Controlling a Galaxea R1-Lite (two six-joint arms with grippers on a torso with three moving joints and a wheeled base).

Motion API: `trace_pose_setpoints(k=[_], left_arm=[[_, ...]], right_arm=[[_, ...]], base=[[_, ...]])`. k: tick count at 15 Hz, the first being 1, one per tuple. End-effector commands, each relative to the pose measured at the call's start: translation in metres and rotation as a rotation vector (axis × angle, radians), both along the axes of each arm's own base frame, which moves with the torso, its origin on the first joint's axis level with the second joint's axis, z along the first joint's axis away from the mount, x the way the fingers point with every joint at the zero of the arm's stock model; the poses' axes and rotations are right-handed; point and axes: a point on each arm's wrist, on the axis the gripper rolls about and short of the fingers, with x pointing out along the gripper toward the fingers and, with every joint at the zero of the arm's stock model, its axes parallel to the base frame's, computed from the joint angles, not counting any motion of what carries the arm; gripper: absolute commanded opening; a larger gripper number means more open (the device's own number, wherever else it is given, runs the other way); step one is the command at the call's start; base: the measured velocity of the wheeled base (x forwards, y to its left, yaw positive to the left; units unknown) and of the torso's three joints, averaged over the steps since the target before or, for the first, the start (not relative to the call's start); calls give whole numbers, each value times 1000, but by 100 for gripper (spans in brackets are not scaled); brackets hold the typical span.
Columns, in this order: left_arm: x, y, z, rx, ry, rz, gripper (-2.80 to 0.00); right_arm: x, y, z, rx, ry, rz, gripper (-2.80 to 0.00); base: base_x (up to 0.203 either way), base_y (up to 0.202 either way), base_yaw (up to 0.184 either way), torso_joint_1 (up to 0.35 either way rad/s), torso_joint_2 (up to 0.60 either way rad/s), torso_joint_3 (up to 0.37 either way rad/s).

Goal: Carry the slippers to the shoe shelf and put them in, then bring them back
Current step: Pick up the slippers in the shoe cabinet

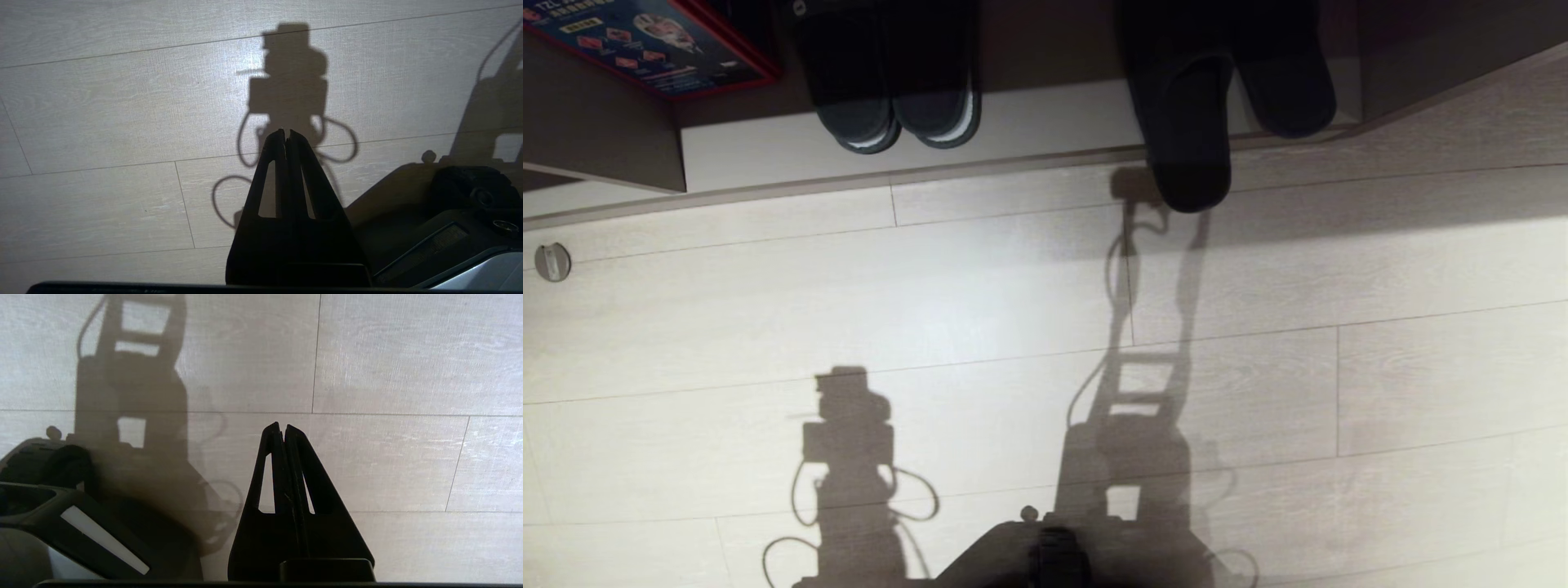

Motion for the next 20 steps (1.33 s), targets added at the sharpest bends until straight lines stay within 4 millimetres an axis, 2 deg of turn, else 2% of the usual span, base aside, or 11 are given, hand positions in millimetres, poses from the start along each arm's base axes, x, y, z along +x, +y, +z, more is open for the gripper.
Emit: trace_pose_setpoints(k=[1,3,5,7,10,12,15,16,18,20], left_arm=[[0,0,0,-1,1,0,-280],[0,0,0,-1,1,1,-280],[0,0,0,1,1,0,-280],[0,0,0,1,1,1,-280],[0,0,0,1,1,1,-280],[0,0,0,2,1,1,-280],[0,0,0,4,1,0,-280],[0,0,0,5,1,0,-280],[0,0,0,5,1,0,-280],[0,0,0,5,2,0,-280]], right_arm=[[-3,0,13,-2,-27,6,-280],[0,1,40,-2,-3,32,-280],[24,1,76,-1,73,54,-280],[64,2,111,-11,96,75,-280],[141,7,149,-34,43,145,-280],[188,12,170,-68,-20,240,-280],[250,25,187,-141,-97,343,-280],[267,31,194,-164,-146,363,0],[297,43,204,-201,-242,386,0],[319,49,210,-266,-322,368,0]], base=[[0,0,0,0,0,0],[0,0,0,0,0,0],[0,0,0,0,0,0],[0,0,0,0,0,0],[0,0,0,0,0,0],[0,0,0,0,0,0],[0,0,0,0,0,0],[0,0,0,0,0,0],[0,0,0,0,0,0],[0,0,0,0,0,0]])
